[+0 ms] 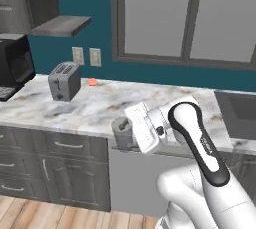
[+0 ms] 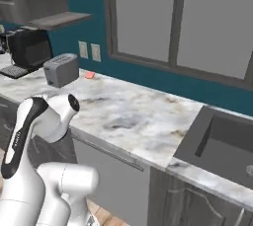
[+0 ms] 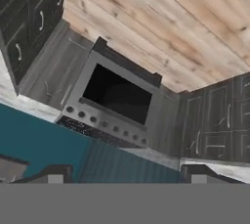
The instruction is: Move the glass cup from next to the sink to the open cabinet. Then, move the bowl with the onion to the fridge to clear the area for faucet cleaning.
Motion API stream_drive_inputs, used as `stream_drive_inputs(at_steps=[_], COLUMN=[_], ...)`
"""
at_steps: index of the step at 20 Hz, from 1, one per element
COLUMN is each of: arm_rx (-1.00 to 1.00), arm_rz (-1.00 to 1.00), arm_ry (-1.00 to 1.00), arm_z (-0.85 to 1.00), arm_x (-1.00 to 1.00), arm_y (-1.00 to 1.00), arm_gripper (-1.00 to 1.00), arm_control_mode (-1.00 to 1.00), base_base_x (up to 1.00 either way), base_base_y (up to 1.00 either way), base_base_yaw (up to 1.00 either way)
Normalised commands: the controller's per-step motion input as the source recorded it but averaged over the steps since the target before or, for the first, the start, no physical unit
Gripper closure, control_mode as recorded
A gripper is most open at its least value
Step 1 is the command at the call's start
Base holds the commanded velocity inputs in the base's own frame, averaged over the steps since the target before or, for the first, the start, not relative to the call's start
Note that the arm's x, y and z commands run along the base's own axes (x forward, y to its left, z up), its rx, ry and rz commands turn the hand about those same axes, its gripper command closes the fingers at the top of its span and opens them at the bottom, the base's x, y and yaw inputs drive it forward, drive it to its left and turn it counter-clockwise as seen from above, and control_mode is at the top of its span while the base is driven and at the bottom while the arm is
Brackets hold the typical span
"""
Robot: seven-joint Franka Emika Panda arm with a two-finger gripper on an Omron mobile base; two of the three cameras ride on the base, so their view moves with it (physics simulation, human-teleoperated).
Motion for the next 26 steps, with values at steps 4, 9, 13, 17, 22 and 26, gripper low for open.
stream_drive_inputs(at_steps=[4, 9, 13, 17, 22, 26], arm_rx=[0.00, 0.00, 0.00, 0.00, 0.00, 0.00], arm_rz=[0.00, 0.00, 0.00, 0.00, 0.00, 0.00], arm_ry=[0.00, 0.00, 0.00, 0.00, 0.00, 0.00], arm_z=[0.00, 0.00, 0.00, 0.00, 0.00, 0.00], arm_x=[0.00, 0.00, 0.00, 0.00, 0.00, 0.00], arm_y=[0.00, 0.00, 0.00, 0.00, 0.00, 0.00], arm_gripper=[1.00, 1.00, 1.00, 1.00, 1.00, 1.00], arm_control_mode=[1.00, 1.00, 1.00, 1.00, 1.00, 1.00], base_base_x=[0.19, 1.00, 1.00, 0.62, 0.10, 0.00], base_base_y=[0.45, 0.68, 0.75, 0.68, 0.32, 0.27], base_base_yaw=[0.76, 0.39, 0.26, 0.20, 0.55, 0.82])
